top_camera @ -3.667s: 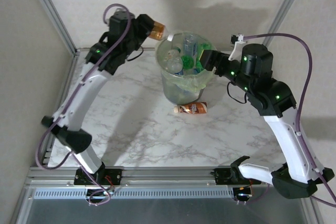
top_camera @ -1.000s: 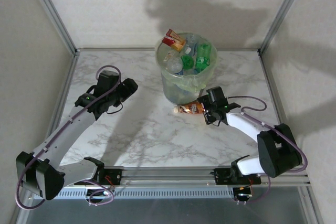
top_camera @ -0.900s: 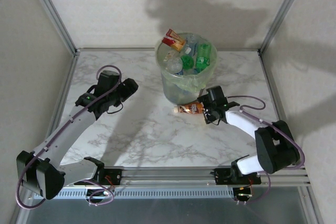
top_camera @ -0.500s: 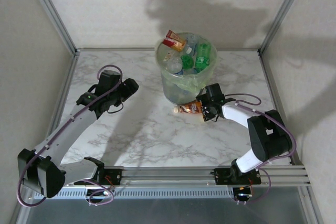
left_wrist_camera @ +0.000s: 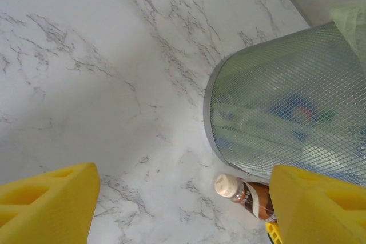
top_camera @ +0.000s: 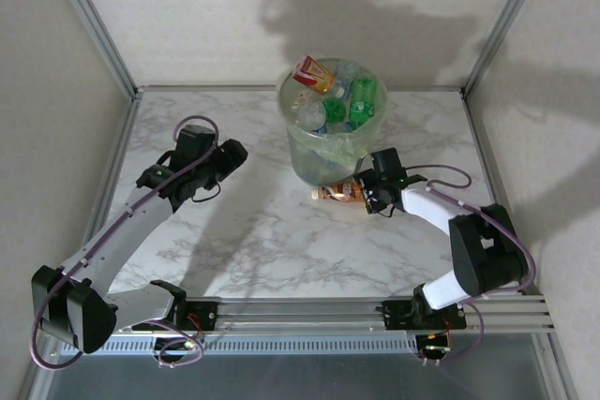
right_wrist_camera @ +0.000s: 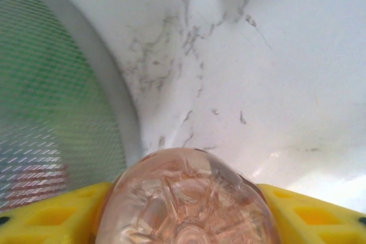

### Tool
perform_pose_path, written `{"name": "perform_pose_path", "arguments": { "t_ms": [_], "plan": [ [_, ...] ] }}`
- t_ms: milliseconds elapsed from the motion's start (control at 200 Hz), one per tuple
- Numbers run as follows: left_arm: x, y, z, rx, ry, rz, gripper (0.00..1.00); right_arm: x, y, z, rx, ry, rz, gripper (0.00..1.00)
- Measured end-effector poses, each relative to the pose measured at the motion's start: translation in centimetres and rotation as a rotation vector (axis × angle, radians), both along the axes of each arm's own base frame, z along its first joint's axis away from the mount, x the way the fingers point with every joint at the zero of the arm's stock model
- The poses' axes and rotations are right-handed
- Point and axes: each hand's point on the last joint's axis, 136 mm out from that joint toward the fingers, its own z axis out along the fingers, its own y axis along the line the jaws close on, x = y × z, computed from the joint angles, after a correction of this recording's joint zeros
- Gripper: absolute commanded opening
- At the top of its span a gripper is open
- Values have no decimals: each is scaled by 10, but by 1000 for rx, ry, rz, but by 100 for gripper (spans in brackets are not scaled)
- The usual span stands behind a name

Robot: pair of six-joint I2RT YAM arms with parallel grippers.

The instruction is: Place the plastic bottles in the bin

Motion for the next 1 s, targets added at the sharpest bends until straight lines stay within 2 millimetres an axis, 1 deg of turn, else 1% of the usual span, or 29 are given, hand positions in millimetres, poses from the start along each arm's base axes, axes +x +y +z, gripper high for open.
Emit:
{"name": "perform_pose_path", "arguments": {
  "t_ms": [55,110,195,310,401,471,541,666,756,851,891,941,1001],
  "plan": [
    [1,0,2,-1,-3,0,78,-3,-5,12,-18,-28,5,54],
    [3,-1,7,-4,-13,1,78,-8,-11,25,-39,-52,12,54],
    [11,-4,27,-17,-52,2,78,-19,-22,45,-82,-91,21,54],
    [23,-7,56,-37,-114,4,78,-40,-43,72,-157,-132,26,54],
    [31,-10,72,-47,-144,7,78,-53,-59,102,-226,-173,32,53],
    [36,-12,79,-52,-158,6,78,-54,-68,135,-276,-223,41,52],
    [42,-14,82,-53,-161,6,78,-48,-72,176,-318,-295,52,51],
    [50,-17,88,-55,-168,5,78,-26,-74,258,-385,-453,69,51],
    [55,-18,98,-56,-186,2,78,-9,-73,305,-436,-541,83,51],
    [56,-19,108,-58,-208,-3,78,12,-69,347,-495,-610,103,52],
    [56,-19,111,-59,-214,-3,78,23,-67,361,-521,-637,109,52],
    [56,-19,112,-58,-217,-5,78,36,-65,373,-552,-660,119,52],
    [56,-19,112,-55,-216,-5,78,51,-61,381,-586,-673,134,52]
  ]
}}
